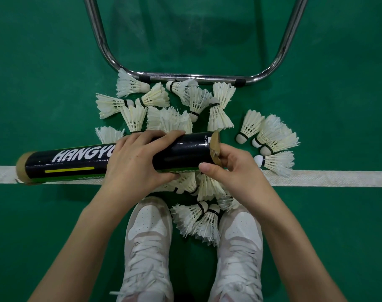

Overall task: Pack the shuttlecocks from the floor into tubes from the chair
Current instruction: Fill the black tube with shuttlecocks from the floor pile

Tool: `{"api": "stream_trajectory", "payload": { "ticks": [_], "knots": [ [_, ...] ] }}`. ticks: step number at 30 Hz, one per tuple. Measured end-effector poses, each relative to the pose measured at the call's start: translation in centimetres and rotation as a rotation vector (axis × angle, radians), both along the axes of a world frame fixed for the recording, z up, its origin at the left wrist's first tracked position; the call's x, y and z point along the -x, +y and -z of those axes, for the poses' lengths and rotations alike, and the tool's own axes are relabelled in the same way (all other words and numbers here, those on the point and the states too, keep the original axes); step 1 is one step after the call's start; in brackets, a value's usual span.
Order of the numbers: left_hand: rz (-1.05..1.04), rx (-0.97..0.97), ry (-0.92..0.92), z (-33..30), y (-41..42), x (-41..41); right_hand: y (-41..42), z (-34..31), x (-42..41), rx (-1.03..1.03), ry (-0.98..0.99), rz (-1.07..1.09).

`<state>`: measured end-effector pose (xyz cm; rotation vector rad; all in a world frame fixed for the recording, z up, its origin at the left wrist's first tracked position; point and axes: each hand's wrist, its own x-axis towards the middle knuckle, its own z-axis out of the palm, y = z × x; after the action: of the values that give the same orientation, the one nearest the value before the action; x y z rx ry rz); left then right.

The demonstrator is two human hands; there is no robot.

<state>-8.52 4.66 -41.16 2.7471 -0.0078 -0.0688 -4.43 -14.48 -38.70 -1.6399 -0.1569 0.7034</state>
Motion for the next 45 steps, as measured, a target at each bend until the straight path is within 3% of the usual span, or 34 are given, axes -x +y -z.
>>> {"api": "stream_trajectory", "payload": {
  "ticks": [15, 19, 31, 36, 45],
  "knots": [
    [0.051, 0.003, -0.063, -0.3, -1.0, 0.3, -1.8, -1.2, -1.4, 0.063, 0.142, -0.276],
    [0.063, -0.002, -0.075, -0.2, -1.1, 0.3, -2.0, -0.8, -1.1, 0.040, 0.153, -0.265],
    [0.051, -0.012, -0.077, 0.3, -2.2, -0.9, -6.1, 0.6, -0.2, -0.059, 0.045, 0.301],
    [0.060, -0.006, -0.094, 0.2, -2.6, -1.0, -8.8, 3.3, -0.1, 0.120, -0.054, 0.537],
    [0.080, -0.019, -0.114, 0.1, -3.4, -1.3, -11.2, 7.1, -0.7, 0.522, -0.309, 0.660]
  ]
}}
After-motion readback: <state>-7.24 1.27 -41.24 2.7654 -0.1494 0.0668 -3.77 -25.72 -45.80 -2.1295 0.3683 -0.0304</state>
